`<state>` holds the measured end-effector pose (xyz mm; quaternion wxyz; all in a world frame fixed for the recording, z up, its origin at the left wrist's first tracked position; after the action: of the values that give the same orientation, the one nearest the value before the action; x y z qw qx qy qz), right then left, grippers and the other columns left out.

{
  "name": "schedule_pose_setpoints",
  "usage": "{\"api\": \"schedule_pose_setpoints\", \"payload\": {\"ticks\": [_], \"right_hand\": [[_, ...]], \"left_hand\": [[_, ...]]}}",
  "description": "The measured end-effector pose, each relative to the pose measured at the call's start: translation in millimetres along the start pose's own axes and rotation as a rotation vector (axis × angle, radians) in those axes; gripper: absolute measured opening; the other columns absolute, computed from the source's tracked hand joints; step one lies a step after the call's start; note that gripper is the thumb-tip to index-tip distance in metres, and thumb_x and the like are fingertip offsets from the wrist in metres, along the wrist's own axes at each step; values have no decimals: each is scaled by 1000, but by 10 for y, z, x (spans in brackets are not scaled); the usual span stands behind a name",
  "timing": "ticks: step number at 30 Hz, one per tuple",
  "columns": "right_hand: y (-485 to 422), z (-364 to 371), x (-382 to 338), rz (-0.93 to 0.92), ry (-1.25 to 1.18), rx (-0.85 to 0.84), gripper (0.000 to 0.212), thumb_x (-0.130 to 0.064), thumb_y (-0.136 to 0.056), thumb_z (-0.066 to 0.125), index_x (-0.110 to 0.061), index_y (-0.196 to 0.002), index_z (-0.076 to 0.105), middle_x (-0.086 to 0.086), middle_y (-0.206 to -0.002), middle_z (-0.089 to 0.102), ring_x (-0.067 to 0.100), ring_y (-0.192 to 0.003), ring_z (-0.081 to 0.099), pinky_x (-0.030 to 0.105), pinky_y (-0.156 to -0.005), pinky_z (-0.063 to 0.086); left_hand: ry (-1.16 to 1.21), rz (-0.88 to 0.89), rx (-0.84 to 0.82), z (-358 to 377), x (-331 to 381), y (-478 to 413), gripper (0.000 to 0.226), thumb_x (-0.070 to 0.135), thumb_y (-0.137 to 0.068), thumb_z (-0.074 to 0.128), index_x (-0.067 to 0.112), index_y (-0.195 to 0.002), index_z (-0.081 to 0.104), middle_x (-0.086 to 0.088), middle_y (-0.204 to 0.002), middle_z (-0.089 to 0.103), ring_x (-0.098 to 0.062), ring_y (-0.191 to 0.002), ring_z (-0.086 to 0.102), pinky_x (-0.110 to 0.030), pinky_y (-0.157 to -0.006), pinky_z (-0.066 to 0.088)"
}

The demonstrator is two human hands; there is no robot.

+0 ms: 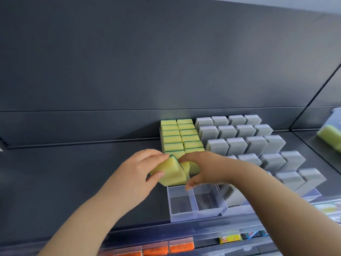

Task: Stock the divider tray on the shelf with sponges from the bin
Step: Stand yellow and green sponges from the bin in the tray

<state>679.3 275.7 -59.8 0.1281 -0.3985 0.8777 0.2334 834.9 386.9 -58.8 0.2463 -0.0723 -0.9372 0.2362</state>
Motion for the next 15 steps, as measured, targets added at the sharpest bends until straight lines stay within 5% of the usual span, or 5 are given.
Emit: {"api": "schedule_pose_setpoints", "payload": {"ticks": [6,10,15], "right_hand": [[-3,-4,52,-4,-65,11,65,-44,-68,77,-31,-125,47,-9,-119,54,14,-107,50,31,-92,44],[-9,8,86,-24,-101,57,67,-41,-71,76,-29,-129,45,-12,-110,52,9,-101,49,21,-81,40],[-6,16,148,-48,-147,97,73,-38,-72,76,-36,-134,39,-13,-129,50,6,-112,46,21,-91,38]], "left_hand": [[-53,81,-20,255,76,-159,37,15,-77,73,18,-113,67,8,-110,66,-3,-105,47,-24,-90,41],[-46,87,7,348,128,-222,28,22,-75,65,16,-101,73,6,-104,69,-5,-100,50,-12,-87,41],[81,35,28,398,113,-164,24,25,-80,63,16,-100,73,9,-105,60,1,-92,51,-3,-82,38]]}}
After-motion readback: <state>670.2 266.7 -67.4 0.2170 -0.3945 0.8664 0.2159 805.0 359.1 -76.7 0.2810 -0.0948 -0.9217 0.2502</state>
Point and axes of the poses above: each hand's wrist, its own y-axis away from the middle knuckle, its own z-axis out of the palm, x = y × z, the point moved 4 cm from there along -y, towards the middle knuckle
